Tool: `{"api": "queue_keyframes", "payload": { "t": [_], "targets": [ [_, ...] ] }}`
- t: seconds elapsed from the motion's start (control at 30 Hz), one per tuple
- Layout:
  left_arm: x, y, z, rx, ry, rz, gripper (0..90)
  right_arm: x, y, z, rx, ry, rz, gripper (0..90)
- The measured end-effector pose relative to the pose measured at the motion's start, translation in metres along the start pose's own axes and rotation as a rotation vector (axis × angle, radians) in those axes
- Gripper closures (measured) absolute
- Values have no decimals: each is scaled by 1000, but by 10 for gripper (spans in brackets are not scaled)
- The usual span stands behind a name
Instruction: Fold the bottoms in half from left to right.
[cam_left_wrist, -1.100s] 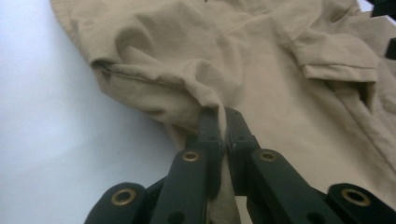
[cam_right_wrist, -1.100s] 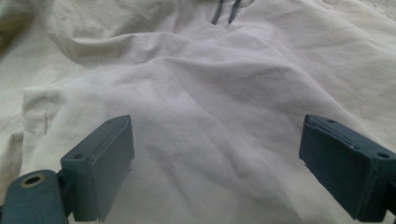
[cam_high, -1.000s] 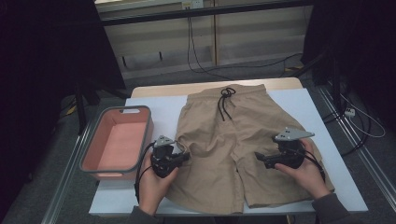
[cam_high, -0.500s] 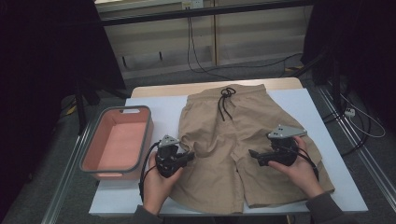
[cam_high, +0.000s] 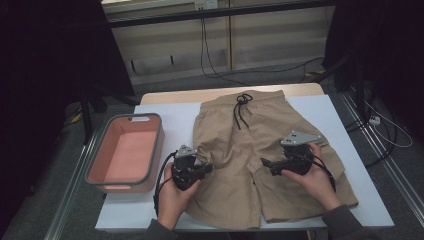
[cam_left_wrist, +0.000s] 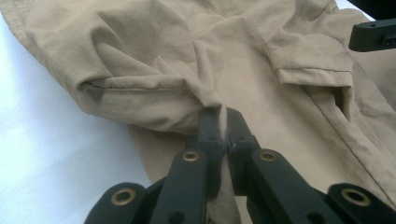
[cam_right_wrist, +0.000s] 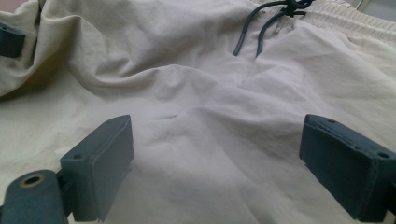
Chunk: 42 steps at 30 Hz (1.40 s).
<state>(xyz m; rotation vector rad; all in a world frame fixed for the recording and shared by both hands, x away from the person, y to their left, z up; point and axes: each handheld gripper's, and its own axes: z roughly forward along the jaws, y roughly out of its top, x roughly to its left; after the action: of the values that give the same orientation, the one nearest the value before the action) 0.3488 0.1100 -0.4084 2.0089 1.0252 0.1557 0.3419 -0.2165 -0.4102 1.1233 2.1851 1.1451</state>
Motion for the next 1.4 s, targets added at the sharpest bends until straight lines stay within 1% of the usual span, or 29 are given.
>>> {"api": "queue_keyframes", "payload": {
  "t": [0.03,0.13,0.23,0.37,0.43,0.5,0.63,0.67,0.73,0.83,0.9,0.93,1.03,1.3,1.4],
  "targets": [
    [0,0,1,2,1,6,874,1,1,1,0,3,-2,96],
    [-1,0,3,11,-9,4,874,2,3,3,1,1,-10,96],
    [-2,-1,4,6,-5,4,874,3,6,6,2,-2,-16,97],
    [-2,-1,4,10,-6,5,874,9,12,13,9,8,-24,97],
    [-3,-1,4,7,-6,1,874,12,17,16,1,14,-27,97],
    [-3,-2,4,13,-8,9,874,16,22,18,-5,19,-29,97],
    [-3,-2,3,-3,-6,6,875,22,30,23,3,27,-43,100],
    [-2,-2,2,6,-10,12,874,23,31,24,6,28,-44,100],
    [-3,-2,2,-5,-8,5,874,25,34,25,9,29,-43,101],
    [-4,-2,2,-6,-13,6,874,27,38,28,14,31,-46,102],
    [-4,-1,2,-7,-29,-1,873,28,40,30,20,31,-52,103],
    [-5,-1,2,-5,-29,2,873,28,41,31,17,31,-55,106],
    [-4,-2,2,-6,-32,0,873,29,43,32,7,41,-40,110],
    [-4,-2,3,-2,-32,3,876,33,49,38,24,43,-47,110],
    [-4,-2,3,-1,-36,1,876,34,52,40,26,44,-39,112]
  ]
}}
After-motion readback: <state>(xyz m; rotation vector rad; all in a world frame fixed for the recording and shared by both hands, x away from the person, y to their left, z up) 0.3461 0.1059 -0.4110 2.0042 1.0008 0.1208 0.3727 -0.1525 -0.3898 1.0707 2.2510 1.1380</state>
